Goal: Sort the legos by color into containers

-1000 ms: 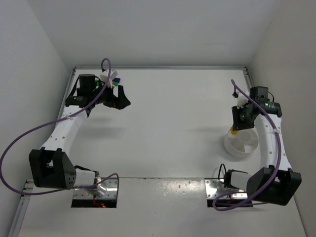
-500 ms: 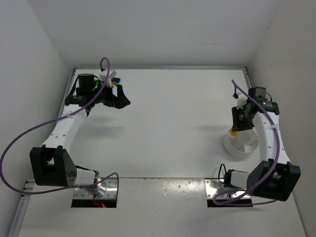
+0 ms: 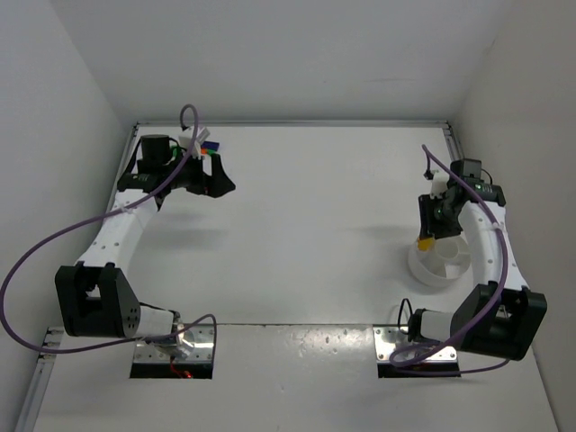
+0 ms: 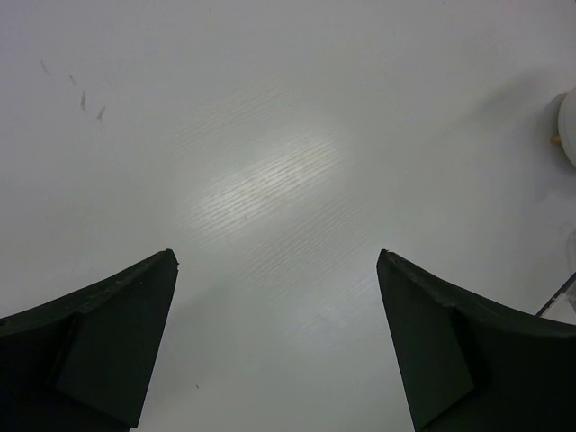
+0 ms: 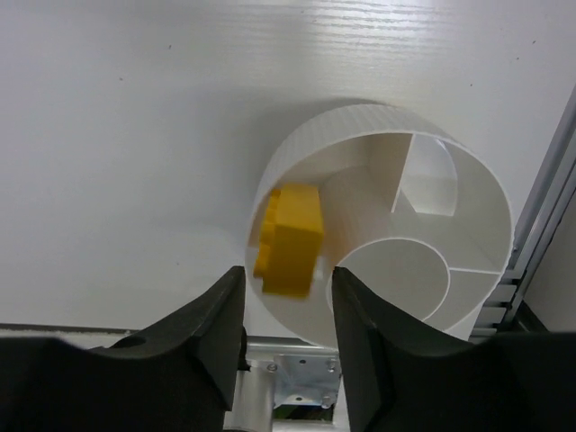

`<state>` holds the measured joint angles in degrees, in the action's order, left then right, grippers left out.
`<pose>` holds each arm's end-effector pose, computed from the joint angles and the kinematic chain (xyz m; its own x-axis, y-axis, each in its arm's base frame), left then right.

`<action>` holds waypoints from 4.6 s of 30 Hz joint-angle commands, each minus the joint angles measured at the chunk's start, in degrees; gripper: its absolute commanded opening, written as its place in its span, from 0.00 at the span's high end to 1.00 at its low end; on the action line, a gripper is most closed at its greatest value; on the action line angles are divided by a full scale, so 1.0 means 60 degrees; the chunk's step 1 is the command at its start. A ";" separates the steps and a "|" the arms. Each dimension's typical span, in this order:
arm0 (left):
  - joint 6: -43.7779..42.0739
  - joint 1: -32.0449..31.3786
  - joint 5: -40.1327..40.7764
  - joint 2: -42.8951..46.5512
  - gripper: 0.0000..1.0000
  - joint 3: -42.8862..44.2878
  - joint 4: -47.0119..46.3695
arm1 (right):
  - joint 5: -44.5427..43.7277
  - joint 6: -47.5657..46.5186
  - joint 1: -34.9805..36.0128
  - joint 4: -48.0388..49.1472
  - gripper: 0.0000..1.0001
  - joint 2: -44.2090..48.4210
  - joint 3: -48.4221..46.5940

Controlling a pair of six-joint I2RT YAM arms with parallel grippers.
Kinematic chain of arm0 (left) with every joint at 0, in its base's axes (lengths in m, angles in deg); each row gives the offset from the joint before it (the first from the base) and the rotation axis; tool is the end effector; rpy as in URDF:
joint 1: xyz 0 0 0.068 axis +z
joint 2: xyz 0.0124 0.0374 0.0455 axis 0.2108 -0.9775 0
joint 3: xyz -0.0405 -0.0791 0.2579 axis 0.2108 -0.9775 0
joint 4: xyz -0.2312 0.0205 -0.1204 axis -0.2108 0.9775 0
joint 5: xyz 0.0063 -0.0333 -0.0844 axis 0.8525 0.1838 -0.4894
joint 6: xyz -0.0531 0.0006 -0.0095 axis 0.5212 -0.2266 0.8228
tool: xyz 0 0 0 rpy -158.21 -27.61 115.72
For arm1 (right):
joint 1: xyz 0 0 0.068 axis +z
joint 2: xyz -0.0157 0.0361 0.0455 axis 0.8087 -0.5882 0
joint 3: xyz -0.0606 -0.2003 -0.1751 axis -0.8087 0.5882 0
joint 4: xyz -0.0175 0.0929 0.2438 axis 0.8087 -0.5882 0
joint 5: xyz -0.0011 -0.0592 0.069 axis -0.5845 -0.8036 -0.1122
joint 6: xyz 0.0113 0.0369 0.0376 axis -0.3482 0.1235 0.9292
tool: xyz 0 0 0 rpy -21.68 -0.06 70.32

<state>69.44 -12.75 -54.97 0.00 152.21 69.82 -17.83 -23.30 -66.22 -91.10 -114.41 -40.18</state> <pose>0.2981 -0.0237 0.3128 -0.6284 -0.0434 -0.7766 0.4362 0.8070 -0.3981 0.2289 -0.0479 0.2675 -0.9265 0.0982 -0.3632 0.1012 0.9948 0.0109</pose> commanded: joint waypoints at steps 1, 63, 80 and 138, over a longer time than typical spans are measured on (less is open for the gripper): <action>0.0031 0.0214 -0.0041 -0.0088 0.01 0.0271 -0.0270 | -0.0164 0.0143 -0.0024 0.0223 0.55 -0.0088 -0.0036; -0.1625 0.2396 0.5892 -1.0445 0.40 0.8753 0.1356 | 0.2077 0.0700 -0.0024 0.0590 0.44 0.0117 -0.0784; -0.1156 0.2206 0.5877 -1.2012 0.34 1.0509 0.1634 | 0.2077 0.0788 -0.0024 0.0678 0.45 -0.0059 -0.0784; -0.1405 -0.7519 0.3839 -0.1184 0.86 0.1850 -0.0314 | 1.1803 -0.1103 0.0870 -0.2120 0.42 -0.2652 -0.1912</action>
<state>59.17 -55.61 -35.32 -4.48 158.44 69.82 48.92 -33.62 -61.87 -107.05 -134.08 -53.60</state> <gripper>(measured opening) 0.414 0.578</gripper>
